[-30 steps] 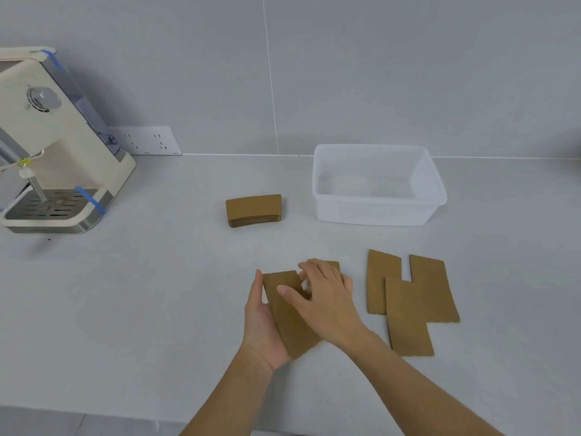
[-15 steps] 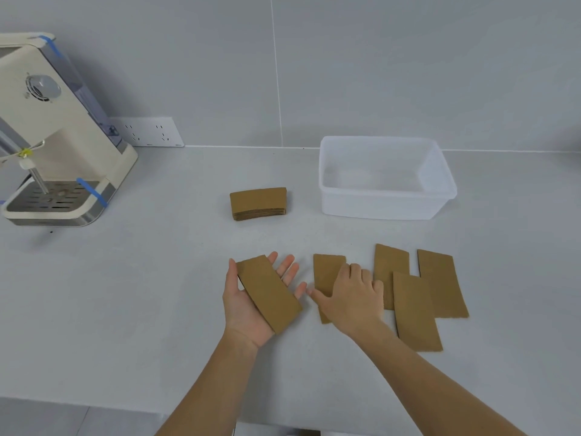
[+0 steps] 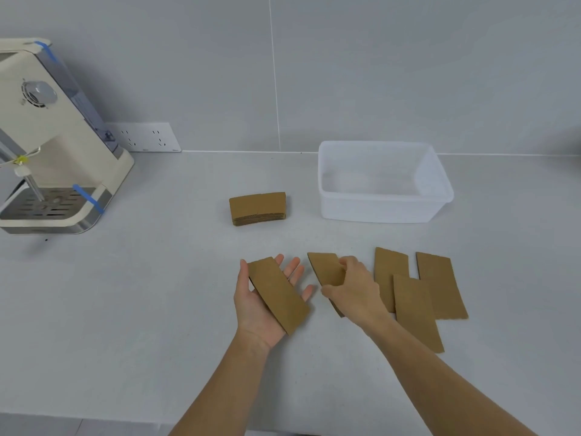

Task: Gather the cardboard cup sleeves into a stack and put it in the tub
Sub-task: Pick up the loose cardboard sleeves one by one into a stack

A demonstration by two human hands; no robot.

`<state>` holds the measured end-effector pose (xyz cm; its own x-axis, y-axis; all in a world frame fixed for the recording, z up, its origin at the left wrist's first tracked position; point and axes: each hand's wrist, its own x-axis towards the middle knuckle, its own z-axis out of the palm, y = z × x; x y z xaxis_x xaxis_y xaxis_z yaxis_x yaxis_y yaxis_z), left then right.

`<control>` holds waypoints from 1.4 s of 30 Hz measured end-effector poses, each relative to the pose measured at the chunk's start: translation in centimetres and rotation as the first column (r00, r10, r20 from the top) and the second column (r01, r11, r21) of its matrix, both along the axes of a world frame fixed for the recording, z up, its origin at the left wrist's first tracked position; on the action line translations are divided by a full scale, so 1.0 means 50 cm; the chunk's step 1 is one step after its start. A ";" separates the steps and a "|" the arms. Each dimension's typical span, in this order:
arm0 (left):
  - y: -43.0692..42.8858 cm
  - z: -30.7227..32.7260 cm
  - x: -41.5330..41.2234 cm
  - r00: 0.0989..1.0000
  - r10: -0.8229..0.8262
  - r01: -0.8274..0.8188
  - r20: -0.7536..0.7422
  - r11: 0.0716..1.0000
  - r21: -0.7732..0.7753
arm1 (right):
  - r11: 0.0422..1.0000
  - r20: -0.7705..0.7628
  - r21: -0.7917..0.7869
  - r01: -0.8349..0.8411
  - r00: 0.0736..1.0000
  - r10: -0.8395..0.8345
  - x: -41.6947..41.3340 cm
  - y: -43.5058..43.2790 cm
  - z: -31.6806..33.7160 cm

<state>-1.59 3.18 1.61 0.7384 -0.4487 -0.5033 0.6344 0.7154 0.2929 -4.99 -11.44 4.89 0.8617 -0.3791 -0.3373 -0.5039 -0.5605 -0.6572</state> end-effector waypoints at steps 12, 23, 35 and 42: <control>-0.038 0.031 -0.012 0.984 -0.177 0.177 0.014 0.984 0.032 | 0.964 0.181 0.234 -0.126 0.980 0.084 -0.016 0.075 0.032; -0.065 0.034 -0.026 0.978 -0.211 0.210 0.001 0.976 0.048 | 0.973 0.169 0.112 -0.203 0.969 0.182 -0.045 0.059 0.027; -0.161 0.037 -0.036 0.961 -0.266 0.270 -0.075 0.962 0.039 | 0.998 0.256 -0.043 0.036 0.967 -0.023 -0.093 -0.066 0.049; -0.199 0.039 -0.050 0.981 -0.163 0.163 -0.105 0.987 -0.015 | 0.914 0.077 -0.337 0.227 0.974 -0.214 -0.136 -0.145 -0.005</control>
